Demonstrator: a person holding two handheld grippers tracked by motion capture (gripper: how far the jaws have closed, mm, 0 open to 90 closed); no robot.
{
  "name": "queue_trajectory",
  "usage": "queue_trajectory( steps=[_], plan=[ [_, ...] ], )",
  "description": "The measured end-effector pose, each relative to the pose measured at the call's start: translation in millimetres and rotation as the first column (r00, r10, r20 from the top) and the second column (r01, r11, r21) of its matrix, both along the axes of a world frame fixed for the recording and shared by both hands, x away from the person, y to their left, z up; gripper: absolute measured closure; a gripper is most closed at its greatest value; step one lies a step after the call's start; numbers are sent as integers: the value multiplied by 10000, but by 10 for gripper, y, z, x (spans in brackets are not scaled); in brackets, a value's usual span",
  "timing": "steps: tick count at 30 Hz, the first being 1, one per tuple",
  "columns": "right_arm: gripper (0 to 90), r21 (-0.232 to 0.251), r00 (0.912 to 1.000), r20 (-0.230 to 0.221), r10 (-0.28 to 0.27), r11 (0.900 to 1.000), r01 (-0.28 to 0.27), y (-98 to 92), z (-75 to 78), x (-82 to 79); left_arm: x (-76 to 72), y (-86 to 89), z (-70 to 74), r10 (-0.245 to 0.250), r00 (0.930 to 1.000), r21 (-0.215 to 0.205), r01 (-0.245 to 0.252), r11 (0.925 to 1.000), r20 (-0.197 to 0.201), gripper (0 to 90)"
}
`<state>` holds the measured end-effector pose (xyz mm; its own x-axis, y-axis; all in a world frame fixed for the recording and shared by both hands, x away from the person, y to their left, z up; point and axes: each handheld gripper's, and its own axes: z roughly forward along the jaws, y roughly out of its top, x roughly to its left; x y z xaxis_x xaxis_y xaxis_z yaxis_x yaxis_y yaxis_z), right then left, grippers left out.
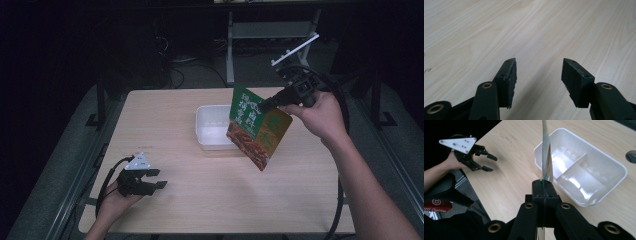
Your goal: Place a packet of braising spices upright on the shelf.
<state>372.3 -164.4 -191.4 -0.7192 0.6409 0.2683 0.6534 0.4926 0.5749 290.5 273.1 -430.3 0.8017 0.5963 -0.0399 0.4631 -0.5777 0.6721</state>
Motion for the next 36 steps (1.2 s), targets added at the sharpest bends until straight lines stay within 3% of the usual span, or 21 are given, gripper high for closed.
queue_trajectory(
  steps=[21,36],
  plan=[
    [900,-458,9970,147,-762,9960,768,-2,80,325,7,45,9,115,9999,-190,-114,9998,31,451],
    [900,-549,9890,170,-1468,9875,1475,-62,-23,621,4,57,22,183,9997,-316,-179,9993,142,446]
  ],
)
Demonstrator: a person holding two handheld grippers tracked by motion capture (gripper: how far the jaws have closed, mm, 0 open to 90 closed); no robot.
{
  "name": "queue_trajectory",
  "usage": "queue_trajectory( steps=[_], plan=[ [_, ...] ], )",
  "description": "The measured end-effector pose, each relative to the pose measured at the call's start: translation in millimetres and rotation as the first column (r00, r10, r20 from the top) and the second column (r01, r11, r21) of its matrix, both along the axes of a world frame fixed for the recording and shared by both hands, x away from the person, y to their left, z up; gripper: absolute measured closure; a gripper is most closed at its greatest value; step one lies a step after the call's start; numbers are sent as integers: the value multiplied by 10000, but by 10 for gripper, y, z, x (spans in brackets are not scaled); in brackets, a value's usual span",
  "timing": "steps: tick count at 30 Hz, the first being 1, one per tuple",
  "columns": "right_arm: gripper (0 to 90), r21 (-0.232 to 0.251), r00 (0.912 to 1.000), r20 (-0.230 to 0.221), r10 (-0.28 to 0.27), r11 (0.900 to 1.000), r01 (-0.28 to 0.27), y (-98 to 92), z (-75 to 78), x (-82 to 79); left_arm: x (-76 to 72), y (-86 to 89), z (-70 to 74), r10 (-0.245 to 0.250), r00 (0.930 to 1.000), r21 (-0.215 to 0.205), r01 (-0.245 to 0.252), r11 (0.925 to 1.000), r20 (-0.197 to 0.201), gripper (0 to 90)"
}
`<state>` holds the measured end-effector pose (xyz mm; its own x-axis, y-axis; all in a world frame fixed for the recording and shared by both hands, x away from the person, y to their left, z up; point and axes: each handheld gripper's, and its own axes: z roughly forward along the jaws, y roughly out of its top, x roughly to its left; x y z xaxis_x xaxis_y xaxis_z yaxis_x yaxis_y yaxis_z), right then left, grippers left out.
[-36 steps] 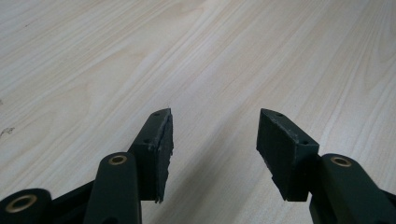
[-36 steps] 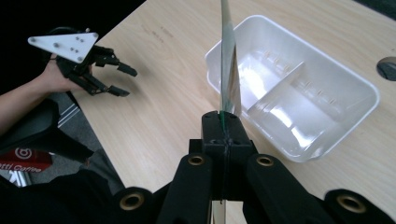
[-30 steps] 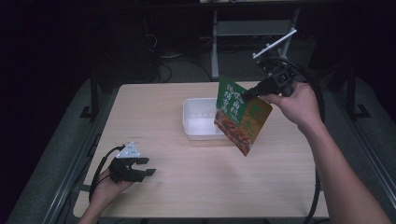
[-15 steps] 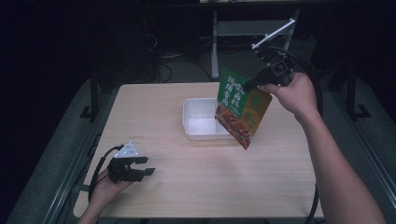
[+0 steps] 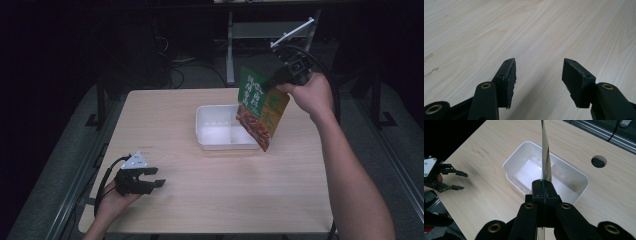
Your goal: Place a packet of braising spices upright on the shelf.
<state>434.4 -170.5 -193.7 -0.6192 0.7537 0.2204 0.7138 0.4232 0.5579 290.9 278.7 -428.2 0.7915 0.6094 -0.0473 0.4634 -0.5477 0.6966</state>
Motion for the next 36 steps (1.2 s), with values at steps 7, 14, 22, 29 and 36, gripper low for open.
queue_trajectory(
  steps=[7,14,22,29,36],
  plan=[
    [900,-357,9998,198,-56,9993,63,94,19,118,4,14,2,23,10000,-7,-23,10000,-9,446],
    [900,-454,9998,132,-171,9988,177,140,-16,257,4,9,1,-36,10000,-9,36,10000,4,445],
    [900,-722,9995,218,-215,9971,230,219,-75,370,3,15,3,-9,10000,-32,9,10000,-3,444],
    [900,-1004,9988,323,-367,9942,398,292,-164,454,3,18,3,2,10000,-98,-2,10000,8,444],
    [900,-1036,9992,229,-325,9940,347,362,-287,523,3,15,3,-18,10000,-83,18,10000,19,443]
  ],
)
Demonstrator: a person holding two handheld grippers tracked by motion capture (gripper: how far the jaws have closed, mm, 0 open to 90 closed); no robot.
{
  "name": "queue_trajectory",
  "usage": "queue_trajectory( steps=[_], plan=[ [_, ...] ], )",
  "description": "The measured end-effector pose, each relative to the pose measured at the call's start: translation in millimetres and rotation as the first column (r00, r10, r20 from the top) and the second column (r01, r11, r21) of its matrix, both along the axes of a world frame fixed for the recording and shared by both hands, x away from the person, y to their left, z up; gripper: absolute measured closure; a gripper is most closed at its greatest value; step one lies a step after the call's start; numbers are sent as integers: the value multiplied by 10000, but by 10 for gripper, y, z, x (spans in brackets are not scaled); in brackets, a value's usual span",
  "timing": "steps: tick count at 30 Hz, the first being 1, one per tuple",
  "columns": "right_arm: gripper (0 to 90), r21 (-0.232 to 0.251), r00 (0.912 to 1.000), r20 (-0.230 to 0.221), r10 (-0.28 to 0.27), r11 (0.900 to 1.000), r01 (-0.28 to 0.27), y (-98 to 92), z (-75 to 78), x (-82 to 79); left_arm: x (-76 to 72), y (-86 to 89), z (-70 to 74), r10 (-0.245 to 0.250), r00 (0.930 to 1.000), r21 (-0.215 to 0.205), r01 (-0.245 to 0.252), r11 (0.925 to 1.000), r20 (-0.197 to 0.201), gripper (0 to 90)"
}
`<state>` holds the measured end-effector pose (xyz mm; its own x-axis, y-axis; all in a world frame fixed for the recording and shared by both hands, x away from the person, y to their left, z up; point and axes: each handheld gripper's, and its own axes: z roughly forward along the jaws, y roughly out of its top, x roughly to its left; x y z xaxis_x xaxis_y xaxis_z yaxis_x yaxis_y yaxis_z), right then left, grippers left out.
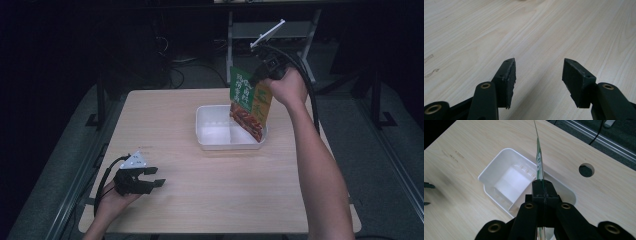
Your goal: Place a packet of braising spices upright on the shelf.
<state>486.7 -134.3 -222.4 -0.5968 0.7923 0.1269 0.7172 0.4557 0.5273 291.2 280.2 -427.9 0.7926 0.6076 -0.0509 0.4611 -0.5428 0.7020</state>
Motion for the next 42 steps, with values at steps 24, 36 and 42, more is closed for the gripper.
queue_trajectory(
  steps=[24,36,42],
  plan=[
    [895,-247,9986,-500,-184,9995,172,2,-281,54,1,-6,-7,-12,10000,-34,12,10000,-17,442],
    [887,295,9984,-516,-222,9993,238,-104,-372,9,-1,-22,-19,-28,10000,2,28,10000,-34,438],
    [839,201,9970,-713,-292,9993,307,-123,-425,3,-2,-29,-22,-61,10000,43,62,10000,-45,436]
  ],
)
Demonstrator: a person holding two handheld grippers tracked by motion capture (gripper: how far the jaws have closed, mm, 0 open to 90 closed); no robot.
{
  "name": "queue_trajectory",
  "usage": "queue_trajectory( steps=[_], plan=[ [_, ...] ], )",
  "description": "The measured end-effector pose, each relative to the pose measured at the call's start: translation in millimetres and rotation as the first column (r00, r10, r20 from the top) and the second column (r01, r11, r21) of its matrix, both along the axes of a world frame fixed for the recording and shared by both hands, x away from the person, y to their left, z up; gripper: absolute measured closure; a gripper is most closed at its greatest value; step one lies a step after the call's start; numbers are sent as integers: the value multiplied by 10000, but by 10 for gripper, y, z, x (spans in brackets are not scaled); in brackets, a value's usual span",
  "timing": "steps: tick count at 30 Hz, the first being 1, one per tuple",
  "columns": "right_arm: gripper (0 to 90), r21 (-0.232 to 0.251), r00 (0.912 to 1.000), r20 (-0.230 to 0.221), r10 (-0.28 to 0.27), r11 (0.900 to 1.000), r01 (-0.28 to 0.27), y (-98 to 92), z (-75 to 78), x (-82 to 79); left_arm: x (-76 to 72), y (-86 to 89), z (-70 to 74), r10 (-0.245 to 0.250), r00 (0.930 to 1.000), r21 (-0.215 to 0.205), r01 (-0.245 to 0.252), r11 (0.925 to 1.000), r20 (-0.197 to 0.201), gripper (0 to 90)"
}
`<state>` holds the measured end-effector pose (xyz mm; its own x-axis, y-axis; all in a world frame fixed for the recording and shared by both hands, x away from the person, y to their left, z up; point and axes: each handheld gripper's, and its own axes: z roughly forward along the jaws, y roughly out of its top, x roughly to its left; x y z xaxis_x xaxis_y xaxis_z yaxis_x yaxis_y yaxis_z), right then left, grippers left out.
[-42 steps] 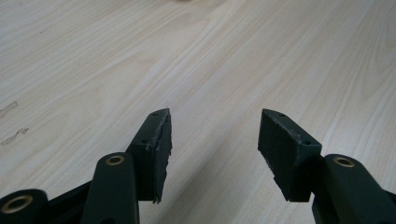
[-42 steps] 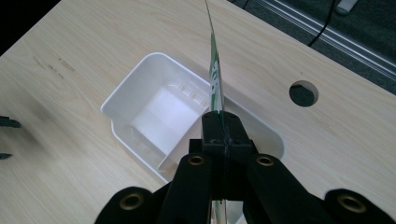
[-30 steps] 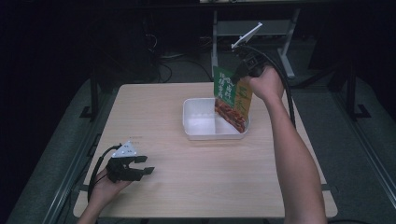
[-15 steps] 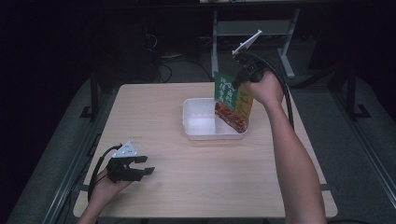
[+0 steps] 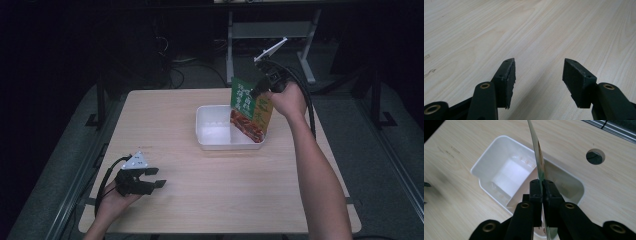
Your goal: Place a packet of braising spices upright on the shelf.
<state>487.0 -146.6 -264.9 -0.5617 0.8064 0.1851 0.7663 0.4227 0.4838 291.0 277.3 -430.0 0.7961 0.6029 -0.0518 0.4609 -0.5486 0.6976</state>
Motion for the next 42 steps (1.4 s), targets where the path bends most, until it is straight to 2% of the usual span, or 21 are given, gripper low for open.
queue_trajectory(
  steps=[2,6,7,8,9,12,15,25,42],
  plan=[
    [817,-432,10000,-67,73,9990,-76,15,-40,-4,1,2,-1,14,10000,-2,-14,10000,4,435],
    [763,-325,9999,-94,-59,9995,56,-21,-100,-21,2,2,-3,29,10000,-17,-29,10000,-14,433],
    [717,-229,9999,-116,-118,9997,115,-53,-117,-31,3,3,-1,-5,10000,30,5,10000,-10,432],
    [717,-229,9999,-116,-118,9997,115,-53,-117,-31,2,3,0,-19,10000,51,19,10000,-1,432],
    [678,-243,9998,-126,-133,9996,130,-64,-118,-37,2,2,-1,-16,10000,49,16,10000,2,431],
    [624,29,9999,106,-22,10000,22,-117,-97,-97,2,-2,0,-38,10000,28,38,10000,-30,430],
    [603,228,9999,124,52,9997,-55,-152,-83,-132,-6,-15,3,-20,10000,-53,20,10000,-16,429],
    [538,902,9991,411,103,9958,-140,-349,-43,-338,-2,-22,-3,-46,10000,95,47,9999,-47,420],
    [462,1386,9991,418,85,9903,-142,-598,-169,-599,-2,-28,-11,-27,10000,113,28,9999,-82,414]
  ],
)
